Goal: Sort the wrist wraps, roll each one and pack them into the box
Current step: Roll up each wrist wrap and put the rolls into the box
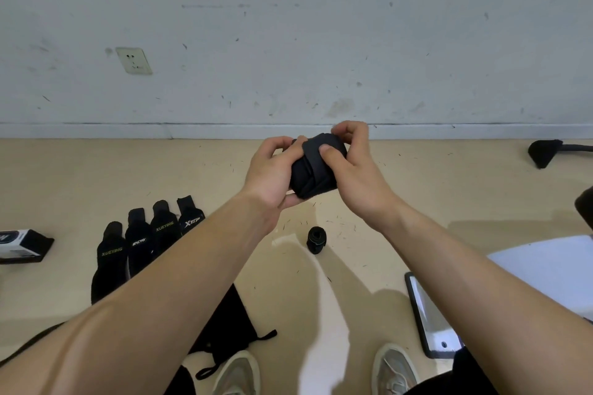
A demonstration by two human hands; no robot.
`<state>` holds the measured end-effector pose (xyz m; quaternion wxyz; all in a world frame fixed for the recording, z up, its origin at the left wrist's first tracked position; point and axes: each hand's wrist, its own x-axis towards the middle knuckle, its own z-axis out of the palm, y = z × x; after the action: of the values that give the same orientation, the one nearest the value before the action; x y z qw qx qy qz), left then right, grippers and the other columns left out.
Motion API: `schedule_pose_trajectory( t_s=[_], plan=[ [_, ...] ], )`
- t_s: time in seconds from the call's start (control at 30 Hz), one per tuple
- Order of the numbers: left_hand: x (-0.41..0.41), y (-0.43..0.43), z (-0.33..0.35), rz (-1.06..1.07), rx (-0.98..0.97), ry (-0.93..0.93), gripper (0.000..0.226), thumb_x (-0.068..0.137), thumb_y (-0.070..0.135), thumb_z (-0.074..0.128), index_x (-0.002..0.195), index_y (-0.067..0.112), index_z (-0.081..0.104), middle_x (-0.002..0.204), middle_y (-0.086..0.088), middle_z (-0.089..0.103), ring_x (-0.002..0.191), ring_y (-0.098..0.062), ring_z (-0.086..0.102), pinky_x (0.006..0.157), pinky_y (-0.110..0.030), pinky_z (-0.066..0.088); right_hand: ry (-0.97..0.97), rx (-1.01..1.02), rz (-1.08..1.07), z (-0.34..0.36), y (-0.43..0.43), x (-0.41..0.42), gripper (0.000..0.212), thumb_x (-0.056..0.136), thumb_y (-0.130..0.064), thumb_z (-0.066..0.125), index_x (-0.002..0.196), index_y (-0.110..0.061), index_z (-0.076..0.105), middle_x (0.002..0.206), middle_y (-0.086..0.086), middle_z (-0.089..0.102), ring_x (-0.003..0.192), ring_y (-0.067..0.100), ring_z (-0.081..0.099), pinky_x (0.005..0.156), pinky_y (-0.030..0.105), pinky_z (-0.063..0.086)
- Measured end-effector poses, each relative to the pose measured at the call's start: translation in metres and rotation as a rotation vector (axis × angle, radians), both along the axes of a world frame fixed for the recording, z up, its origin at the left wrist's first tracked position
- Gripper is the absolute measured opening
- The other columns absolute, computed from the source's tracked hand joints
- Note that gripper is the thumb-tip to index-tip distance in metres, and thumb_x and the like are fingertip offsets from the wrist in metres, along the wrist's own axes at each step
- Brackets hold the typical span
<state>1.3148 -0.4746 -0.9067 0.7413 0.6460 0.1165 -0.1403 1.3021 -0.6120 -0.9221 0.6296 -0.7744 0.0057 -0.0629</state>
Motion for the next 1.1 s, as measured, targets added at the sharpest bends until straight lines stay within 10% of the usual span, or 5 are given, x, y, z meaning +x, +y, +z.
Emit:
schedule_pose_trajectory(
  t_s=[0.1,0.27,0.63,1.1],
  plan=[
    [-0.007,-0.010,-0.001,0.062,0.032,-0.038,0.027,0.104,0.042,0.054,0.120,0.021,0.059,0.116,-0.005,0.070,0.099,-0.022,0.071,0.064,-0.034,0.063,0.021,0.001,-0.023,-0.003,0.004,-0.001,0.027,0.105,-0.023,0.045,0.130,-0.030,0.037,0.135,0.002,0.048,0.121,0.019,0.053,0.103,0.038,0.048],
    [-0.023,-0.026,-0.017,0.121,0.214,-0.297,0.070,0.073,0.080,0.054,0.118,0.027,0.047,0.115,0.004,0.064,0.107,-0.020,0.068,0.089,-0.051,0.060,0.085,0.027,-0.063,-0.006,0.013,0.000,0.038,0.094,-0.041,0.049,0.129,-0.028,0.043,0.136,0.002,0.050,0.122,0.020,0.056,0.104,0.044,0.050],
    [-0.016,-0.027,-0.034,0.135,0.435,-0.375,0.020,0.104,0.044,0.052,0.112,0.026,0.049,0.105,0.006,0.063,0.103,-0.022,0.063,0.090,-0.040,0.052,0.101,0.048,-0.142,-0.009,0.013,-0.001,0.019,0.105,-0.031,0.049,0.109,-0.021,0.064,0.105,-0.006,0.069,0.098,0.010,0.065,0.090,0.033,0.053],
    [-0.022,-0.028,-0.033,0.112,0.440,-0.200,0.020,0.097,0.043,0.057,0.107,0.026,0.056,0.095,0.009,0.067,0.091,-0.014,0.067,0.088,-0.049,0.058,0.152,0.032,-0.263,-0.014,0.026,-0.012,0.018,0.102,-0.019,0.041,0.092,-0.017,0.055,0.088,-0.002,0.065,0.079,0.014,0.059,0.075,0.035,0.052]
  ],
)
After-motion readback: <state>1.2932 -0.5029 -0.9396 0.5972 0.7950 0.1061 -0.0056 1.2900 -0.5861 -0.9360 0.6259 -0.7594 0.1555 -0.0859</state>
